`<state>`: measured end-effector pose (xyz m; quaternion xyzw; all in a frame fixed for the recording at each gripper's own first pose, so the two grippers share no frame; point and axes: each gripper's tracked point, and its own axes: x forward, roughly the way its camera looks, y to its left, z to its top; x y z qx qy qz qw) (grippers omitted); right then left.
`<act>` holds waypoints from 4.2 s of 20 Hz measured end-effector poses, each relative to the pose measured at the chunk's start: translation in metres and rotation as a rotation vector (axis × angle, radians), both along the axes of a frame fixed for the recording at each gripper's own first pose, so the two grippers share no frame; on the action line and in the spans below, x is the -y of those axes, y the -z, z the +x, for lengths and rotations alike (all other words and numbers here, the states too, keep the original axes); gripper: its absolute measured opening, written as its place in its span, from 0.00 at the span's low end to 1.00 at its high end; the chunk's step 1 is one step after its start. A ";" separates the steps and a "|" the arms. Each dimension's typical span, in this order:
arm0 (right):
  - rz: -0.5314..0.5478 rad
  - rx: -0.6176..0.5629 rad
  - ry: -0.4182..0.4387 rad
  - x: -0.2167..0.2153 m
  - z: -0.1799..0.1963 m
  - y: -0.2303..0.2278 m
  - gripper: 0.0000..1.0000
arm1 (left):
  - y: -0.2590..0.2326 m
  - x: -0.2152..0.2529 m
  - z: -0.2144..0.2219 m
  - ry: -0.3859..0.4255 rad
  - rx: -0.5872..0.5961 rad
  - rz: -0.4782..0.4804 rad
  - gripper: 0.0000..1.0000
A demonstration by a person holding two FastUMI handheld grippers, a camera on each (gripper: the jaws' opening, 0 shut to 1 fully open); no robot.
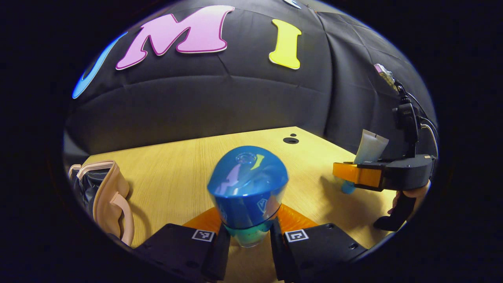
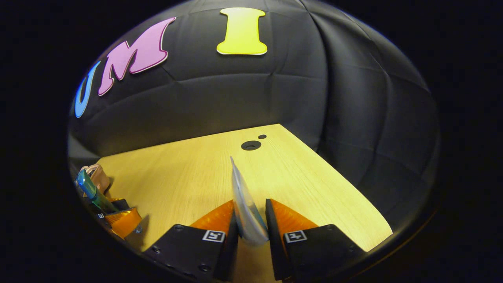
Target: First open the suitcase, pack the skin care products into it, and then close the suitcase.
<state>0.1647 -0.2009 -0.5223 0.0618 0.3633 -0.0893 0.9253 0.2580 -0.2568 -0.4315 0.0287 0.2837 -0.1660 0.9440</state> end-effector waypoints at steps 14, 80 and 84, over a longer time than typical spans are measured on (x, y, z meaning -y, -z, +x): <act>0.041 0.085 -0.183 -0.079 -0.007 -0.089 0.30 | -0.064 -0.048 -0.015 -0.083 0.084 -0.078 0.48; 0.135 -0.435 -0.498 -0.525 -0.070 -0.089 0.98 | -0.218 -0.604 -0.249 -0.672 -0.097 -0.041 0.96; 0.159 -0.262 -0.484 -0.515 -0.089 -0.156 0.98 | -0.190 -0.672 -0.205 -0.711 -0.083 -0.119 0.96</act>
